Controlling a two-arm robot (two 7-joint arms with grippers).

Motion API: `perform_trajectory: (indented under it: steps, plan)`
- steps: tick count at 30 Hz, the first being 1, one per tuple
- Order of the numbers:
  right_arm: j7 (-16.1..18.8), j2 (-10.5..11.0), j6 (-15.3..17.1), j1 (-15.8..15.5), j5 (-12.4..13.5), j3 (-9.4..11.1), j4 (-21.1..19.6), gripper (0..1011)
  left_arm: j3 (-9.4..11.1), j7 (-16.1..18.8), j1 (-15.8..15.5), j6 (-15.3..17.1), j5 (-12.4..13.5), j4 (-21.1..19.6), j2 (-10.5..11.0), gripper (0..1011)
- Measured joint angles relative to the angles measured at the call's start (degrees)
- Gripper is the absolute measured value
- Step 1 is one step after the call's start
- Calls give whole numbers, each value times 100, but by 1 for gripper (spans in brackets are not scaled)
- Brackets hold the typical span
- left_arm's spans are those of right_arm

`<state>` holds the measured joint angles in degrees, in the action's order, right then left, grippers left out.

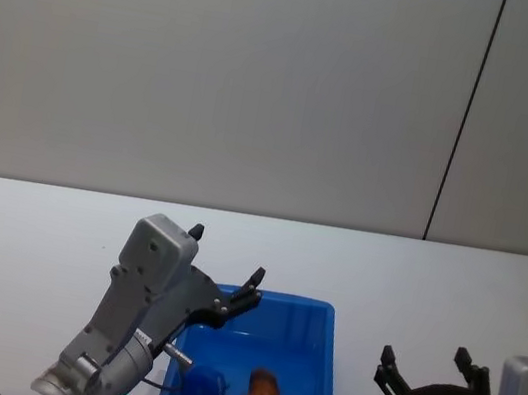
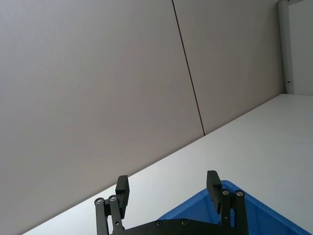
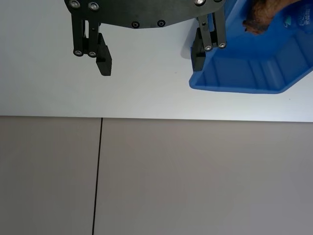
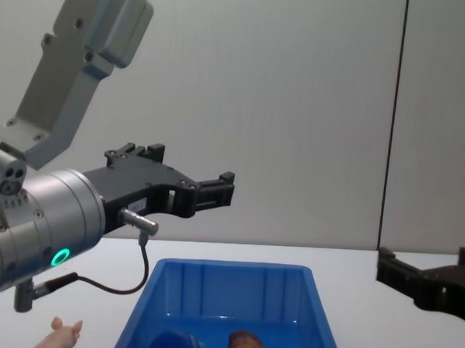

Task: Pick up the two dolls from the table and place them into the box.

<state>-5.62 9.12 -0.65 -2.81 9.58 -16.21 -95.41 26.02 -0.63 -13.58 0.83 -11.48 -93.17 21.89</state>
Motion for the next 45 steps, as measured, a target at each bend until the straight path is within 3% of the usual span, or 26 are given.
perform_trajectory:
  steps: [7,16,29,45]
  plan:
    - [-161,36,-20,-81,-10,24,-77,1001,-23,72,51,146,-33,-71,37,1001]
    - [-251,59,-31,-130,-14,38,-121,1001,-102,396,224,613,-192,-348,167,1001]
    - [-309,70,-39,-158,-18,47,-149,1001,-296,1008,613,1471,-679,-855,470,1001]
    - [-331,77,-40,-168,-18,52,-161,1001,-449,1407,947,2175,-1106,-1104,666,1001]
